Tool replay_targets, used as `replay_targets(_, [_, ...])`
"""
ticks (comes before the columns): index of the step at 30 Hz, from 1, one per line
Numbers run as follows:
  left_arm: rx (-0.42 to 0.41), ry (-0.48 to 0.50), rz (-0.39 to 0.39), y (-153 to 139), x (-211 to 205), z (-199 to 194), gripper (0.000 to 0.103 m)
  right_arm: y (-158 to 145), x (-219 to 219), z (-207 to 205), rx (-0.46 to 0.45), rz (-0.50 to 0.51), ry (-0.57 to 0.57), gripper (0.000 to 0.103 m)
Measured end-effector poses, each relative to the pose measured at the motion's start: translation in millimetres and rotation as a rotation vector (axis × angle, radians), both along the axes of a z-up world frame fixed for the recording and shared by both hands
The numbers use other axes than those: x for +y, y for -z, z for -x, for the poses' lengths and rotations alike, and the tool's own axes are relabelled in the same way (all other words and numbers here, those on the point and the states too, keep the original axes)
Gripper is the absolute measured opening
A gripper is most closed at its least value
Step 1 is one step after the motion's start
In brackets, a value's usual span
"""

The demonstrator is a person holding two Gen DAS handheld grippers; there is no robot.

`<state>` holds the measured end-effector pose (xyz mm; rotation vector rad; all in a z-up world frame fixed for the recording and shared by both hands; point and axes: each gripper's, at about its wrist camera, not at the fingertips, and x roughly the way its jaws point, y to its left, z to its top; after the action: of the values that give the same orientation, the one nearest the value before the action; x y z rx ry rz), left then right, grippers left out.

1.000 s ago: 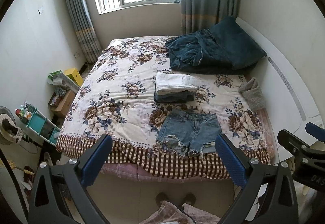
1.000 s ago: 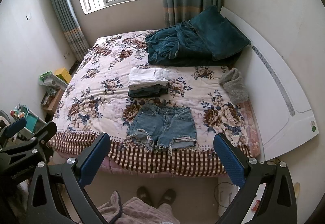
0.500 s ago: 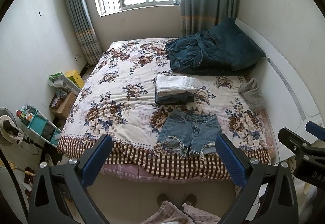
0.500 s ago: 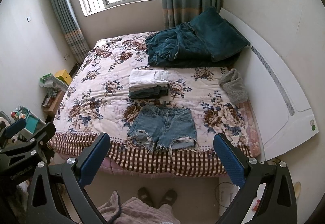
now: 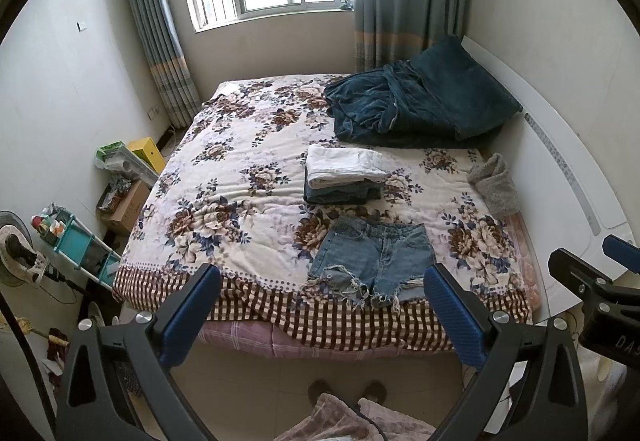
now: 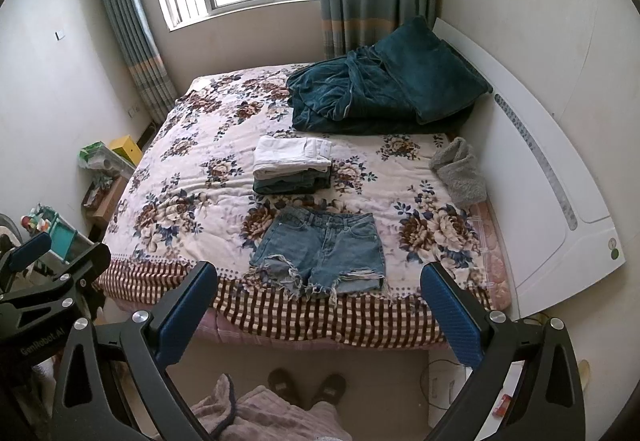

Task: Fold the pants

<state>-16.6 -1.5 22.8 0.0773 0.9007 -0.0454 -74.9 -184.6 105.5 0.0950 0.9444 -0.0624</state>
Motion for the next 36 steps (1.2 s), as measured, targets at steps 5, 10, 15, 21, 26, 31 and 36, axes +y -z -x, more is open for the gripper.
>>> replay_targets(5, [-0.007,-0.007,-0.002,-7.1,0.6,1.1,0.103,1.9,-1.9,1.1,0.0,0.005,-0.001,0.103])
replay_targets(10, [-0.009,-0.01,-0.002,-7.0,2.6,2.6,0.103,6.7,-1.6,3.3,0.0,0.008,-0.003,0.103])
replay_targets(15, [-0.008,-0.005,0.001,-6.6,5.1,4.1,0.103,5.8,-0.6,3.8,-0.003,0.011,-0.002,0.103])
replay_targets(21, [-0.011,-0.006,0.001,-5.1,4.7,5.8,0.103,11.7,-3.6,7.7,-0.006,0.01,-0.001,0.103])
replay_targets(26, [-0.013,-0.007,0.001,-4.5,4.6,6.7,0.103,12.4,-4.1,8.4,-0.007,0.011,0.0,0.103])
replay_targets(31, [-0.009,-0.004,0.003,-2.2,3.7,7.2,0.103,16.9,-7.4,9.2,-0.004,0.008,0.002,0.103])
replay_targets(36, [0.009,0.005,0.004,3.9,3.9,-2.9,0.103,25.3,-4.0,5.2,0.011,0.015,0.019,0.103])
